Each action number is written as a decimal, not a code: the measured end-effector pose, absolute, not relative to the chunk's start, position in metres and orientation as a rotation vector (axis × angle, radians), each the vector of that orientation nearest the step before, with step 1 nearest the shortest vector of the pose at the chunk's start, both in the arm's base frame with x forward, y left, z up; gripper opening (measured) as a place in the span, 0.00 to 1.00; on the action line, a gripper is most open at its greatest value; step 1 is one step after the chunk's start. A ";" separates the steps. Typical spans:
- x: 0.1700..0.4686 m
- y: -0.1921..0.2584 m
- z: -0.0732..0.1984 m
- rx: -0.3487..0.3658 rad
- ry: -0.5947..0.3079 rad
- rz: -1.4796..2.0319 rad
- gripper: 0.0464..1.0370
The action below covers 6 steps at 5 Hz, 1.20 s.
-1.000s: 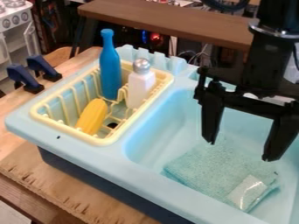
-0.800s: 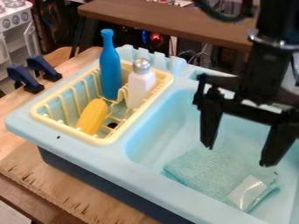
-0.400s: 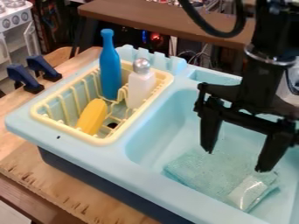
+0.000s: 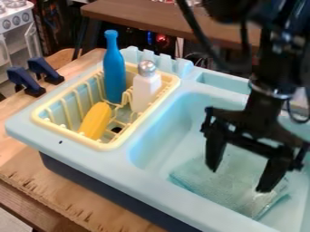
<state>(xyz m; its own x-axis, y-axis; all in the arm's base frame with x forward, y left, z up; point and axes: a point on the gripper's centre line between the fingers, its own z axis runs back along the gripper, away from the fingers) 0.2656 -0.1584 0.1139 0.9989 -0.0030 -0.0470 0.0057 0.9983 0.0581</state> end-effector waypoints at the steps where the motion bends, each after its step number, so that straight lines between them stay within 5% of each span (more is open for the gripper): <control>1: 0.270 -0.157 0.095 0.064 0.058 0.000 0.96; 3: 0.284 -0.150 0.079 -0.070 0.056 0.087 0.96; 6: 0.314 -0.069 0.078 0.121 0.031 0.315 0.96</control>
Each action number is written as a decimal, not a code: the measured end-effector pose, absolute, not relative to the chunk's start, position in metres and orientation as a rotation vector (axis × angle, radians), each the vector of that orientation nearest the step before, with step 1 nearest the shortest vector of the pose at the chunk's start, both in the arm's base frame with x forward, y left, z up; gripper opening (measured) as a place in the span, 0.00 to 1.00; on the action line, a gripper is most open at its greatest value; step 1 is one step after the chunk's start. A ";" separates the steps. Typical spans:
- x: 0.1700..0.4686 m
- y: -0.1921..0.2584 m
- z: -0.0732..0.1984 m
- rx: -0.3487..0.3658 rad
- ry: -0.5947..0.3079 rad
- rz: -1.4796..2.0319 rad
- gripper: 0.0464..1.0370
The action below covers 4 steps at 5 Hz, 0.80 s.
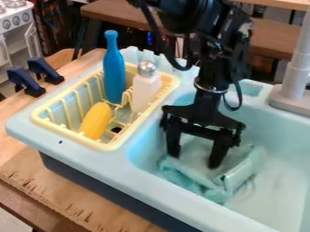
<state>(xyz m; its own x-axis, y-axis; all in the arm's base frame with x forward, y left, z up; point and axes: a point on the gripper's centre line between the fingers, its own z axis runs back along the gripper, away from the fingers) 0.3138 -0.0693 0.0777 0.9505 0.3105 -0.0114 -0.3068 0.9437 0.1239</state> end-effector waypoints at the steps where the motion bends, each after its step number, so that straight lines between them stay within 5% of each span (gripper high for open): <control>1: 0.317 -0.062 0.083 0.174 0.027 0.354 0.96; 4: 0.305 -0.067 0.098 0.202 -0.008 0.363 0.96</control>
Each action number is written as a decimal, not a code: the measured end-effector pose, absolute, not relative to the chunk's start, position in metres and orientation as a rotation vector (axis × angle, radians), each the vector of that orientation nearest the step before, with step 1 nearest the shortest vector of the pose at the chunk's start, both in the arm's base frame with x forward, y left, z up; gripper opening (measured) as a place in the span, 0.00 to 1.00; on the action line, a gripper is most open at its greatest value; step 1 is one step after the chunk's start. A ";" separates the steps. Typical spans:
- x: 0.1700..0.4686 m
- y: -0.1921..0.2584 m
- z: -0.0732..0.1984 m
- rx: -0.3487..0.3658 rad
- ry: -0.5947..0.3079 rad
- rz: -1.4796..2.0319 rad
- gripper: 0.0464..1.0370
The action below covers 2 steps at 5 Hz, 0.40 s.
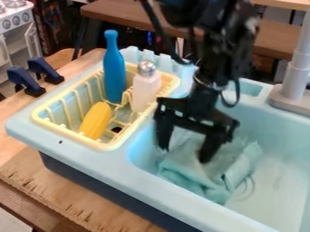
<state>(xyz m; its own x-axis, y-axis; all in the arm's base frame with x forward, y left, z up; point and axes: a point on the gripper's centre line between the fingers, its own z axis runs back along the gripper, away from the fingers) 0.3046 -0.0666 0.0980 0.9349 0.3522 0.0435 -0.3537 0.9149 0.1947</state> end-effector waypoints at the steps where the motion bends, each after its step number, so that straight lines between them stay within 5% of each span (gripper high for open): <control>1: 0.299 -0.071 0.120 0.195 -0.065 0.357 0.96; 2: 0.288 -0.076 0.139 0.220 -0.094 0.344 0.96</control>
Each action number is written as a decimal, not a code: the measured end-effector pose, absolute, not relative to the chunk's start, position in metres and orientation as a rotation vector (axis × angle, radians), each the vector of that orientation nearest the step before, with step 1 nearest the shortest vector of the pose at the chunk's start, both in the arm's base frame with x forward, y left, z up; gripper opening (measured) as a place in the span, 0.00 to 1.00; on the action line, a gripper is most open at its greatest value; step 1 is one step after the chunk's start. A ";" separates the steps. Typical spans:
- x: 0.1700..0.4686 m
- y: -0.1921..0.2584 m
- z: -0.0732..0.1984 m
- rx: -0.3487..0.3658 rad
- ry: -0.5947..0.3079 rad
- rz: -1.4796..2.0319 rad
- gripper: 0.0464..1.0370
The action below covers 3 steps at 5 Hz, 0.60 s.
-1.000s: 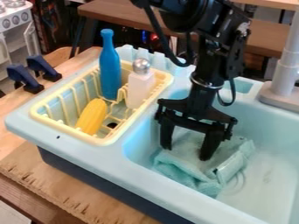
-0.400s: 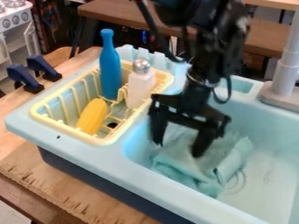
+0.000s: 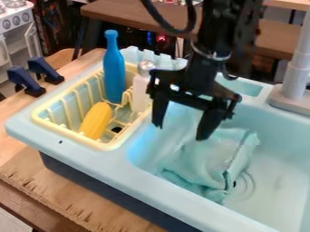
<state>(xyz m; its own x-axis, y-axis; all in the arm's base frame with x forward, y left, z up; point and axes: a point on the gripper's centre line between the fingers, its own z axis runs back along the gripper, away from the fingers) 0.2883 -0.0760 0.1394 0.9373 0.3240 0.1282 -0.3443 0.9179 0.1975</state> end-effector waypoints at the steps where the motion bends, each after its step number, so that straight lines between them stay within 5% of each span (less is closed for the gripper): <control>1: 0.284 -0.084 0.159 0.182 -0.135 0.346 0.96; 3: 0.281 -0.089 0.187 0.117 -0.144 0.380 0.96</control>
